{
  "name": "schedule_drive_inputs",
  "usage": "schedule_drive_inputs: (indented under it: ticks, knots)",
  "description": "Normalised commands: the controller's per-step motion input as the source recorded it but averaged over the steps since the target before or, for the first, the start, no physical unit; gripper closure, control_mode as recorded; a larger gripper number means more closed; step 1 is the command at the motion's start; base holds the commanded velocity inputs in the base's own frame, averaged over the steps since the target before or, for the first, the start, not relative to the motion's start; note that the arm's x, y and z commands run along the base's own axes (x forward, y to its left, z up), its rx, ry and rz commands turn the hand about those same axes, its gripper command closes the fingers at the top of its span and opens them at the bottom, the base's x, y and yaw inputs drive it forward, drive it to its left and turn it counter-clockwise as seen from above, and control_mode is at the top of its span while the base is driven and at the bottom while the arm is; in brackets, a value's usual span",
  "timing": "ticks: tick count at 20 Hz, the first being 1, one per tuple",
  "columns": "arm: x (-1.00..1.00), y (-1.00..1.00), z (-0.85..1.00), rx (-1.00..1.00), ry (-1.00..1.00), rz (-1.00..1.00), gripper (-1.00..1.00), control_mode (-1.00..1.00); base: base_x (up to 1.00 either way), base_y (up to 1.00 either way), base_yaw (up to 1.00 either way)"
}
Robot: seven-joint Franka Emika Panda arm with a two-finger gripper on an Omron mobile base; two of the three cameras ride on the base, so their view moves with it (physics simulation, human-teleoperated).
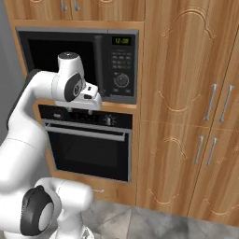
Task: Take the baked cake out of the oven and place it on the plate for cooling. Then close the oven door.
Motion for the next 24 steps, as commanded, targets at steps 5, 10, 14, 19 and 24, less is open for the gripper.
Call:
schedule_drive_inputs:
  ticks: [5,10,14,19,24]
  knots:
    - [0.00,0.00,0.00,0.00,0.00,0.00,-1.00,1.00,-0.10,-0.56,0.00]
    - [0.00,0.00,0.00,0.00,0.00,0.00,-1.00,1.00,-0.04,-0.57,0.00]
    - [0.00,0.00,0.00,0.00,0.00,0.00,-1.00,1.00,0.00,-0.54,0.00]
    - [0.00,0.00,0.00,0.00,0.00,0.00,-1.00,1.00,0.11,-0.49,0.00]
    - [0.00,0.00,0.00,0.00,0.00,0.00,-1.00,1.00,0.31,-0.29,0.00]
